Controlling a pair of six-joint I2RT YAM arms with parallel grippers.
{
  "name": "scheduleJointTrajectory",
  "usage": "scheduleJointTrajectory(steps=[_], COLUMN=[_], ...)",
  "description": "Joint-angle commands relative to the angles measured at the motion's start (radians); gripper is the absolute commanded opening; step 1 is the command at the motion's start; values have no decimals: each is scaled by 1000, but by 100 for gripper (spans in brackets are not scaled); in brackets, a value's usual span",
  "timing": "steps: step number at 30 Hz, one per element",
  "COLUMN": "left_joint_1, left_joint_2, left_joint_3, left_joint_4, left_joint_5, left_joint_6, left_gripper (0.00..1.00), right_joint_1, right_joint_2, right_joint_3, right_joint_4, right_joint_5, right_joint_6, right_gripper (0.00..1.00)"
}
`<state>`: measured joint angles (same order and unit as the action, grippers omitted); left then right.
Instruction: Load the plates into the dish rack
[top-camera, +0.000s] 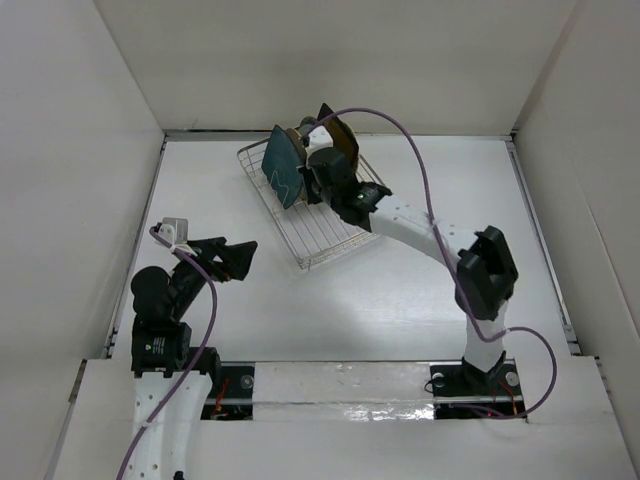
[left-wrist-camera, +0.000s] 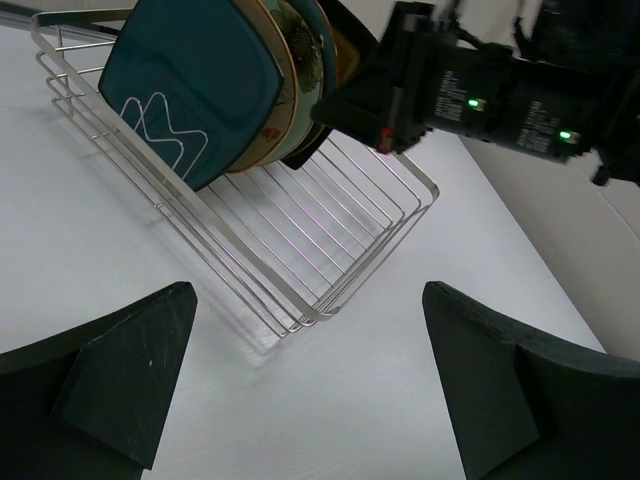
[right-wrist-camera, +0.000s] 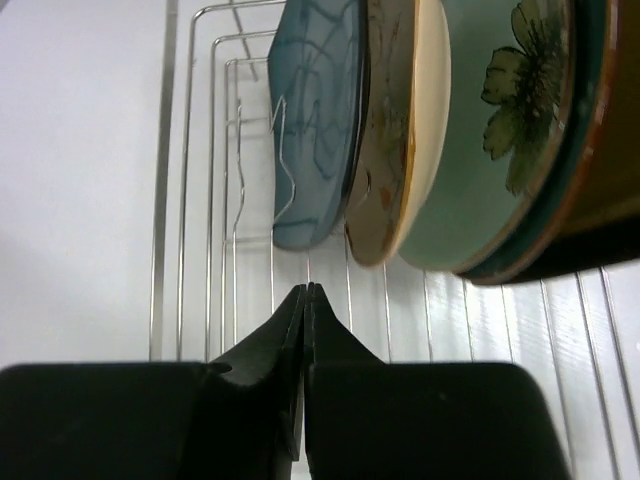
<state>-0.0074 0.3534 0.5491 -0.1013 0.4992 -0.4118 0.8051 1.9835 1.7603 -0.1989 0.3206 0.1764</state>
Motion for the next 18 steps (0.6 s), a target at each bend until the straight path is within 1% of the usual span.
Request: scheduleJointTrajectory(steps=[1, 3, 4, 5, 6, 7, 8, 9, 10, 11, 12, 14, 15, 16, 18], left_joint_1=[-5, -5, -5, -5, -5, -5, -5, -5, -5, -5, -5, -5, -5, -5, -5], left_joint_2=[-17, -28, -31, -39, -51, -56, -66, -71, -76, -80, -89, -102, -106, -108, -113], left_joint_3=[3, 3, 3, 5, 3, 0, -1, 0, 0, -3, -5, -8, -9, -11, -11], left_joint_4=[37, 37, 38, 40, 43, 48, 51, 51, 49, 54, 58, 60, 60, 64, 64], left_joint_5=[-8, -5, -5, -4, -4, -5, -5, -1, 2, 4, 7, 10, 13, 12, 4], left_joint_6=[11, 15, 15, 16, 16, 15, 13, 16, 18, 19, 18, 19, 19, 19, 18], left_gripper=[96, 98, 98, 98, 98, 98, 98, 98, 98, 98, 98, 97, 97, 97, 97], right_joint_1=[54, 74, 92, 92, 106, 115, 115, 115, 115, 115, 124, 124, 124, 124, 124], right_joint_2=[-270, -360, -444, -484, -521, -557, -625, -658, -692, -754, -785, -842, -885, -899, -913], right_joint_3=[-92, -181, -268, -312, -353, -431, -470, -507, -542, -605, -631, -692, -706, -716, -716], right_joint_4=[225, 317, 341, 389, 410, 424, 441, 444, 444, 444, 441, 422, 412, 405, 368], right_joint_5=[6, 32, 37, 44, 58, 66, 75, 90, 98, 106, 119, 133, 153, 159, 166], right_joint_6=[-6, -12, -9, -2, 9, 17, 29, 53, 63, 72, 75, 75, 75, 74, 72], right_gripper=[0, 0, 4, 9, 18, 31, 37, 42, 49, 51, 53, 54, 56, 58, 59])
